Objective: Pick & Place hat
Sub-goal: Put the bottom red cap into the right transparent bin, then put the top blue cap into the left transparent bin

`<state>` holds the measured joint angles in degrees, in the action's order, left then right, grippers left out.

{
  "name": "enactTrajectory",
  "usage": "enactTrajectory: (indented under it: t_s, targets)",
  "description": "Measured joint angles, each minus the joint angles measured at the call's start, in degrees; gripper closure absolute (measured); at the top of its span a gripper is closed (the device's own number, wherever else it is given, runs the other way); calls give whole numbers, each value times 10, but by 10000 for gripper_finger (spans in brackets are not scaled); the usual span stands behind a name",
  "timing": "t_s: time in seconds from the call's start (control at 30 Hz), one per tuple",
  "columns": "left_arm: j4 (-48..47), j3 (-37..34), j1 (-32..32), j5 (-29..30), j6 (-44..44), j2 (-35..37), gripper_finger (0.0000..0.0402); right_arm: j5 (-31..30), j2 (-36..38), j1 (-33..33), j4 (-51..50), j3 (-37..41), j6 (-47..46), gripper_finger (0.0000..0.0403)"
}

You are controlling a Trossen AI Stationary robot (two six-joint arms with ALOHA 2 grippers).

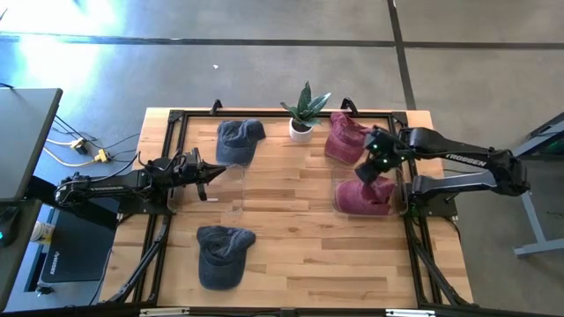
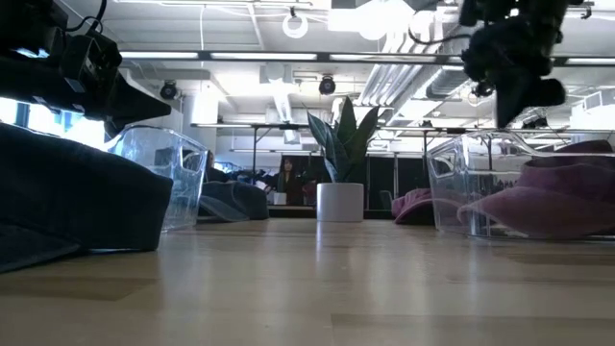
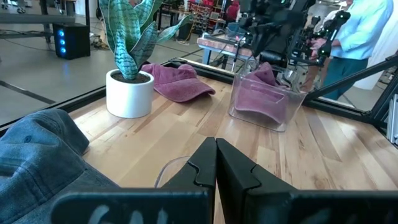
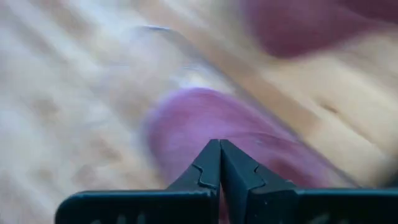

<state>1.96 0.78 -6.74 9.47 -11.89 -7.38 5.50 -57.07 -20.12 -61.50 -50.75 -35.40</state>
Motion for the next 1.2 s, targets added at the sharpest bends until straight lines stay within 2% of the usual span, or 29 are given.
enactTrajectory:
  t_s: [0.13,0.3,0.43,0.6,0.77,0.83,0.93,1.07,1.2]
  targets:
    - [0,0,0,0,0,0,401,38,-17,6,33,32,17,403]
    - [0,0,0,0,0,0,401,43,-41,26,-16,92,-10,403]
    - [0,0,0,0,0,0,401,-27,-41,47,-87,100,-67,403]
    - [0,0,0,0,0,0,401,-41,-31,57,-118,29,-65,403]
    - [0,0,0,0,0,0,401,-43,-24,57,-92,-57,-45,403]
    - [0,0,0,0,0,0,401,-43,-24,57,-47,-79,-42,402]
    - [0,0,0,0,0,0,401,-34,-24,63,79,-85,-27,396]
    - [0,0,0,0,0,0,401,-20,-30,80,292,-51,-21,375]
    - [0,0,0,0,0,0,401,-20,-60,104,481,-2,-67,341]
